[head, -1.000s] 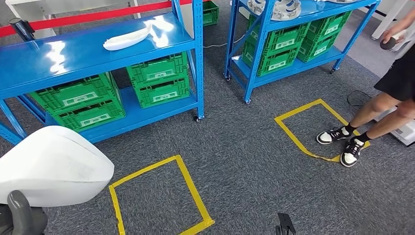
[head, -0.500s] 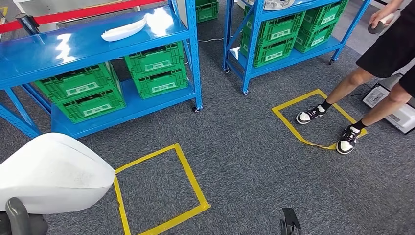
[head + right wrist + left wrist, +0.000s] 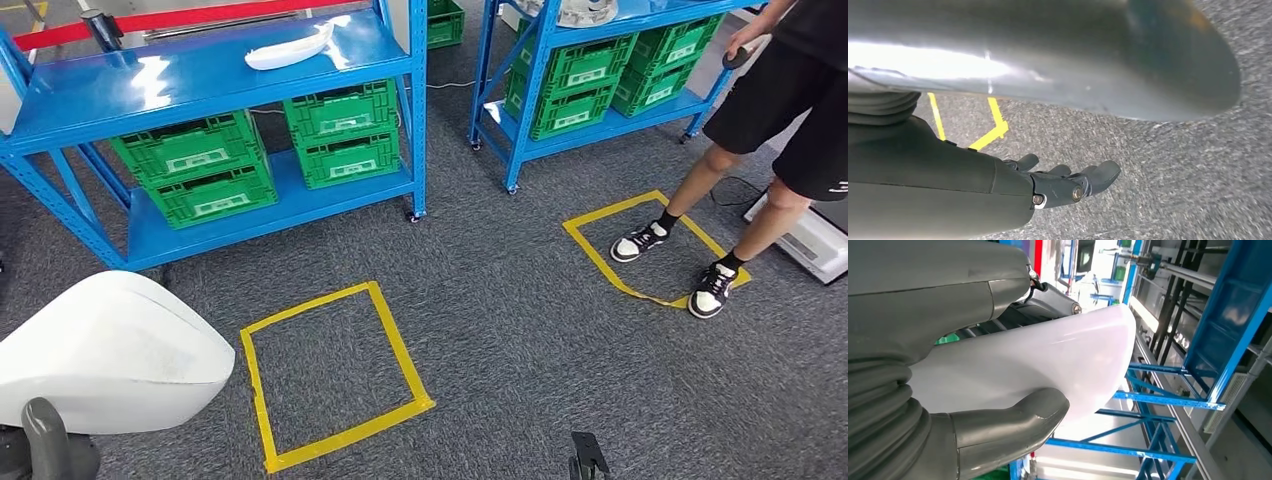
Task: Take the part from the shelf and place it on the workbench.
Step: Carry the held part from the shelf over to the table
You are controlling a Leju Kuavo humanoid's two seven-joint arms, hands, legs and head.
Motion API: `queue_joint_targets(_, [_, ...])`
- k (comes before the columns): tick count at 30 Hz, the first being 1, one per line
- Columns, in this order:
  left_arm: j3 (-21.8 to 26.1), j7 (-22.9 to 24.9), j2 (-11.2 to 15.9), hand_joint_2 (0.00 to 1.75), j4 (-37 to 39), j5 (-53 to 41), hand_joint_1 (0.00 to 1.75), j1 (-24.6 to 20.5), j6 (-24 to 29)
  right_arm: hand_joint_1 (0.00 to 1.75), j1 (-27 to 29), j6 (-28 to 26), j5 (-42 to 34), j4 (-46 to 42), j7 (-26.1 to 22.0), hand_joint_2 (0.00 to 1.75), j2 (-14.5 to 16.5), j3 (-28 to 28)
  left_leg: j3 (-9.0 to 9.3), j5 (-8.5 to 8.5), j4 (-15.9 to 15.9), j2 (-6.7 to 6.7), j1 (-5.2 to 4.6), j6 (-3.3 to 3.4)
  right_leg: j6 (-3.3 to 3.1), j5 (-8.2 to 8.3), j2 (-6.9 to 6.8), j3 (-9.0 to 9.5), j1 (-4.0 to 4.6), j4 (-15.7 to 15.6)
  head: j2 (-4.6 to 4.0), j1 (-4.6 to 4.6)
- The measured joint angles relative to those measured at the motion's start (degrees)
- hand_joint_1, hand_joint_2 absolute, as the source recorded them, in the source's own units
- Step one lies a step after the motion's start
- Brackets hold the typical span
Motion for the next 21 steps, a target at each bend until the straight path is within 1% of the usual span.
queue_joint_targets(1, [0.0,0.0,0.0,1.75,0.0,-0.5,1.75,-0.3,0.1,0.00,0.0,-0.2,-0.1,0.0,0.4,0.00,0.0,0.0,-0.48,0.14,0.3,-0.52,0.01,-0.27,-0.32,0.50,0.85,1.72,0.05,-3.0,0.00,0.01])
queue_joint_targets(2, [0.0,0.0,0.0,1.75,0.0,-1.0,1.75,-0.6,0.2,0.00,0.0,-0.4,-0.3,0.0,0.7,0.00,0.0,0.0,-0.88,0.31,0.5,-1.00,0.07,-0.58,-0.60,0.53,1.37,2.48,0.15,-4.5,0.00,-0.01])
queue_joint_targets(3, [0.0,0.0,0.1,1.75,0.1,-1.5,1.75,-0.9,0.4,0.00,0.1,-0.4,-0.4,0.0,0.9,0.00,0.1,0.0,-1.20,0.54,0.5,-1.49,0.12,-0.97,-0.82,0.45,1.14,2.51,0.28,-4.7,0.00,-0.01])
queue_joint_targets(4, [-0.1,0.0,0.1,1.75,0.1,-1.9,1.75,-1.1,0.7,0.00,0.1,-0.3,-0.4,0.0,1.0,0.00,0.1,0.0,-1.48,0.77,0.4,-2.06,0.15,-1.37,-1.13,0.70,0.47,2.47,0.26,-4.9,0.00,0.00])
queue_joint_targets(5, [-0.1,0.0,0.2,1.75,0.1,-2.2,1.75,-1.2,0.9,0.00,0.0,-0.2,-0.4,0.0,0.9,0.00,0.2,0.0,-1.68,0.80,0.4,-2.14,0.17,-1.67,-1.48,0.93,-0.16,2.53,0.17,-5.2,0.00,-0.01])
queue_joint_targets(6, [-0.1,0.1,0.2,1.75,0.0,-2.3,1.75,-1.4,1.0,0.00,0.0,0.1,-0.4,0.0,0.7,0.00,0.2,0.0,-2.14,0.36,1.0,-1.58,0.10,-1.94,-1.90,1.17,-0.79,2.61,0.01,-5.6,0.00,-0.09])
queue_joint_targets(7, [-0.1,0.3,0.3,1.75,0.0,-2.3,1.75,-1.6,1.0,0.00,-0.1,0.4,-0.4,0.0,0.3,0.00,0.3,0.0,-3.11,-0.82,2.8,-0.57,0.05,-2.22,-2.28,1.40,-1.50,2.65,-0.16,-5.9,0.00,-0.19])
queue_joint_targets(8, [-0.1,0.6,0.3,1.75,0.0,-2.2,1.75,-1.9,1.0,0.00,-0.1,0.8,-0.2,0.0,-0.1,0.00,0.4,0.0,-4.49,-2.58,5.7,0.69,0.13,-2.48,-2.52,1.52,-2.22,2.62,-0.20,-6.1,0.00,-0.27])
queue_joint_targets(9, [-0.1,1.0,0.3,1.75,-0.1,-2.1,1.75,-2.1,0.9,0.00,0.0,1.2,0.0,0.0,-0.7,0.00,0.4,0.0,-6.32,-4.60,9.6,1.69,0.23,-2.80,-2.68,1.55,-2.92,2.51,-0.19,-6.1,0.00,-0.37])
queue_joint_targets(10, [-0.2,1.3,0.3,1.75,0.0,-2.1,1.75,-2.1,0.8,0.00,0.0,1.6,0.5,0.0,-1.4,0.00,0.4,0.0,-8.04,-6.22,13.3,2.16,0.42,-3.13,-2.71,1.56,-3.69,2.39,-0.18,-6.1,0.00,-0.39])
queue_joint_targets(11, [-0.3,1.5,0.3,1.75,0.1,-2.0,1.75,-2.0,0.6,0.00,0.1,2.0,1.0,0.0,-1.9,0.00,0.5,0.1,-9.04,-6.86,15.7,2.38,0.61,-3.38,-2.71,1.55,-4.41,2.29,-0.19,-6.0,0.00,-0.39])
queue_joint_targets(12, [-0.4,1.7,0.3,1.75,0.1,-2.1,1.75,-1.9,0.4,0.00,0.1,2.4,1.5,0.0,-2.5,0.00,0.6,0.3,-9.00,-6.41,16.0,2.58,0.79,-3.57,-2.68,1.53,-5.12,2.22,-0.20,-5.9,0.00,-0.40])
queue_joint_targets(13, [-0.6,1.9,0.4,1.75,0.2,-2.3,1.75,-1.7,0.1,0.00,0.2,2.9,2.1,0.0,-3.0,0.00,0.7,0.6,-7.76,-4.95,13.9,2.94,0.94,-3.68,-2.61,1.48,-5.79,2.19,-0.24,-5.7,0.00,-0.40])
queue_joint_targets(14, [-0.8,2.1,0.4,1.75,0.2,-2.5,1.75,-1.4,0.0,0.00,0.2,3.4,2.6,0.0,-3.5,0.00,0.8,0.9,-5.63,-3.01,10.1,3.78,1.05,-3.72,-2.46,1.38,-6.40,2.19,-0.27,-5.6,0.00,-0.40])
queue_joint_targets(15, [-1.1,2.3,0.5,1.75,0.0,-2.9,1.75,-1.1,-0.2,0.00,0.2,3.8,3.1,0.0,-3.9,0.00,0.9,1.3,-3.48,-1.61,6.1,5.40,0.97,-3.59,-2.22,1.24,-6.97,2.21,-0.21,-5.3,0.00,-0.42])
queue_joint_targets(16, [-1.4,2.6,0.5,1.75,-0.2,-3.4,1.75,-0.7,-0.2,0.00,0.2,4.1,3.4,0.0,-4.1,0.00,1.0,1.6,-1.87,-0.59,2.9,6.71,0.90,-3.28,-1.90,1.08,-7.49,2.24,-0.08,-5.1,0.00,-0.36])
queue_joint_targets(17, [-1.8,3.0,0.6,1.75,-0.6,-4.0,1.75,-0.3,-0.2,0.00,0.3,4.2,3.6,0.0,-4.2,0.00,1.1,1.9,-1.07,-0.19,1.1,7.61,0.78,-2.91,-1.56,0.97,-7.98,2.29,0.08,-4.9,0.00,-0.30])
queue_joint_targets(18, [-2.1,3.4,0.6,1.75,-1.0,-4.5,1.75,0.1,-0.2,0.00,0.3,4.2,3.7,0.0,-4.1,0.00,1.1,2.2,-1.07,-0.25,0.6,7.84,0.64,-2.48,-1.22,0.91,-8.53,2.37,0.23,-4.9,0.00,-0.24])
queue_joint_targets(20, [-2.5,4.2,0.6,1.75,-2.0,-5.3,1.75,1.2,-0.4,0.00,0.4,4.1,3.8,0.0,-3.5,0.00,1.1,2.4,-1.32,0.12,0.5,6.25,0.65,-1.66,-0.49,0.76,-9.54,2.61,0.14,-4.9,0.00,-0.19])
queue_joint_targets(21, [-2.7,4.4,0.6,1.75,-2.4,-5.4,1.75,1.6,-0.6,0.00,0.4,4.0,3.9,0.0,-3.1,0.00,1.1,2.4,-1.32,0.33,0.4,5.53,0.72,-1.25,-0.13,0.21,-8.96,2.54,-0.03,-4.5,0.00,-0.16])
